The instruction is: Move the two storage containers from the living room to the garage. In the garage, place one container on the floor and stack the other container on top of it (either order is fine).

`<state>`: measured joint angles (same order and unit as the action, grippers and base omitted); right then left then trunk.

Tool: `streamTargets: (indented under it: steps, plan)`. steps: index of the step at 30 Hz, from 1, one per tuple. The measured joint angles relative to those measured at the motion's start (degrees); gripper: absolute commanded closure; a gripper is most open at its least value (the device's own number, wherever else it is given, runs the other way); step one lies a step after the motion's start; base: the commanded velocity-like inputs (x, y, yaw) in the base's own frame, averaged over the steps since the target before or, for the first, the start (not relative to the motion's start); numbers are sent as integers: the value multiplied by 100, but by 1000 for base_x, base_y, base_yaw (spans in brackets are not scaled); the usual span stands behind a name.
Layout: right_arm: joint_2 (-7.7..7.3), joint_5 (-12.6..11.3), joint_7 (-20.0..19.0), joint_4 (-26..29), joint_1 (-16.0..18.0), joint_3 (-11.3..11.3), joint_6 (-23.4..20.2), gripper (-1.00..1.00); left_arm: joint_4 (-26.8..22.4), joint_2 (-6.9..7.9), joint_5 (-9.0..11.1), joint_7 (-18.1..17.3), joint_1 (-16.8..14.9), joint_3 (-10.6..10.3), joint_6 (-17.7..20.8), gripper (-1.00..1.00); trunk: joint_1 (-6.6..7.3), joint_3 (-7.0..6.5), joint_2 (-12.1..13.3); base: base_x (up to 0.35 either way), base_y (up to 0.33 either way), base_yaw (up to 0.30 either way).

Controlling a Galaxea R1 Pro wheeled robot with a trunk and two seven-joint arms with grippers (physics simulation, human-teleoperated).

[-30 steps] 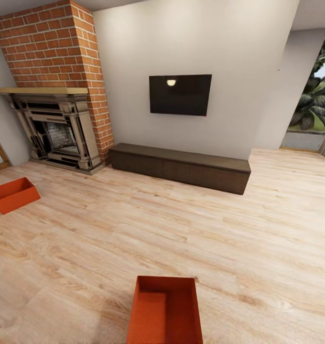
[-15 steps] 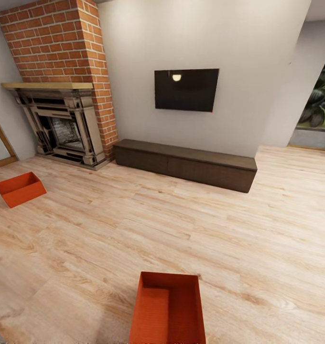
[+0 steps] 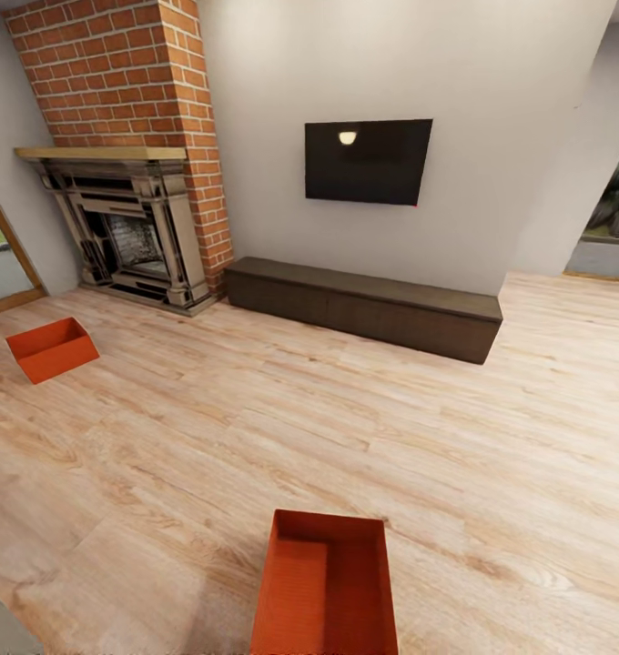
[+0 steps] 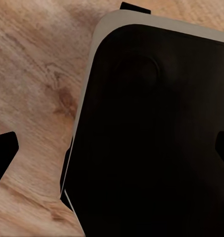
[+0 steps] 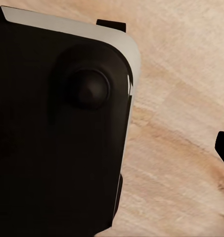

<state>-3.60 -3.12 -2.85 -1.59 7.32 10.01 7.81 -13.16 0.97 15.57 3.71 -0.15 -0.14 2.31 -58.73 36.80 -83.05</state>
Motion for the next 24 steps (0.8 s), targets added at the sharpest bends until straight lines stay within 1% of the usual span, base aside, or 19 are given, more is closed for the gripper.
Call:
streamTargets:
  steps: [8, 24]
  plan:
    - [-24, -34, -78, 0, 0, -14, 43, -100, 0, 0, -1, 0, 0, 0, 0, -100, 0, 73, 0, 0, 0, 8]
    - [-25, -31, -88, 0, 0, -13, 41, -100, 1, 0, -1, 0, -1, 0, 0, -100, 0, 220, 0, 0, 0, -57]
